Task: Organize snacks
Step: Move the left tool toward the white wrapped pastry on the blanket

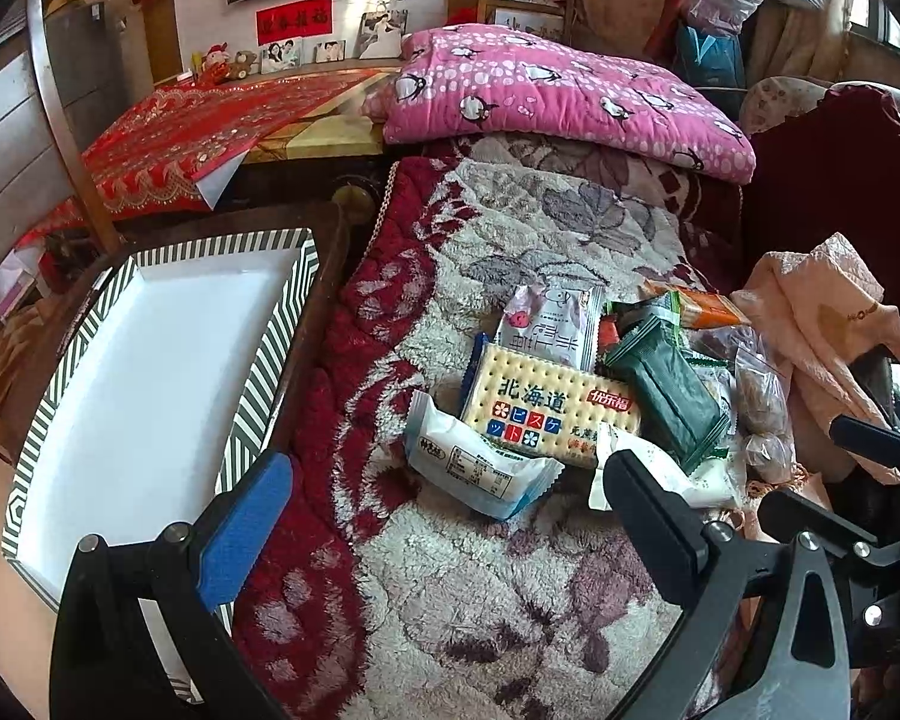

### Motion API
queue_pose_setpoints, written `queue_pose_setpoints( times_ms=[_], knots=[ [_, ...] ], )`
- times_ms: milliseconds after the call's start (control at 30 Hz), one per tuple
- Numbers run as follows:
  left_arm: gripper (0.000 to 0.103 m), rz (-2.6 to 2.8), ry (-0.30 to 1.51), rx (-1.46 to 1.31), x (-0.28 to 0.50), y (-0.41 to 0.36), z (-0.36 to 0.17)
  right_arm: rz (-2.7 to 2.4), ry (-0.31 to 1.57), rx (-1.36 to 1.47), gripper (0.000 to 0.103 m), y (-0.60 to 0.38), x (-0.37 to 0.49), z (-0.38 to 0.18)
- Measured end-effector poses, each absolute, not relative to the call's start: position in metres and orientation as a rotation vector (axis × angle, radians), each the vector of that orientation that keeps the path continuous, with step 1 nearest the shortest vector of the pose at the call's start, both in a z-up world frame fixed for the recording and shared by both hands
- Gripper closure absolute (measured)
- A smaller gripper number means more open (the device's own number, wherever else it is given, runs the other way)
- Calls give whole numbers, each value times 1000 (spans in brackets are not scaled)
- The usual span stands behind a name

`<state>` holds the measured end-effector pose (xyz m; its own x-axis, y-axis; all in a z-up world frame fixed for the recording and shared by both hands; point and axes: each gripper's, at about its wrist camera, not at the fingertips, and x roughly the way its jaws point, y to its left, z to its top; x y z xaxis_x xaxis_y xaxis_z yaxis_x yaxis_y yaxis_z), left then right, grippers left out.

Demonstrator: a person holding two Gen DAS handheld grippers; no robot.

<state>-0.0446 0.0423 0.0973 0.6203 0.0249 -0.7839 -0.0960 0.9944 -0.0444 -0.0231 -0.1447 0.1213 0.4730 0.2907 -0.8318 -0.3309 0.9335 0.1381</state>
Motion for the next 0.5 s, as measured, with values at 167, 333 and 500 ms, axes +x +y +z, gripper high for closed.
queue_pose_setpoints(
  times_ms=[167,333,500],
  knots=[
    [0,49,938,-139,-38,51,90,386,1026,-46,1,-144,-20,115],
    [0,47,973,-163,-31,60,83,403,1046,-54,1,-143,-18,107],
    [0,13,1027,-171,-23,72,75,410,1065,-59,1,-143,-17,99]
  ],
)
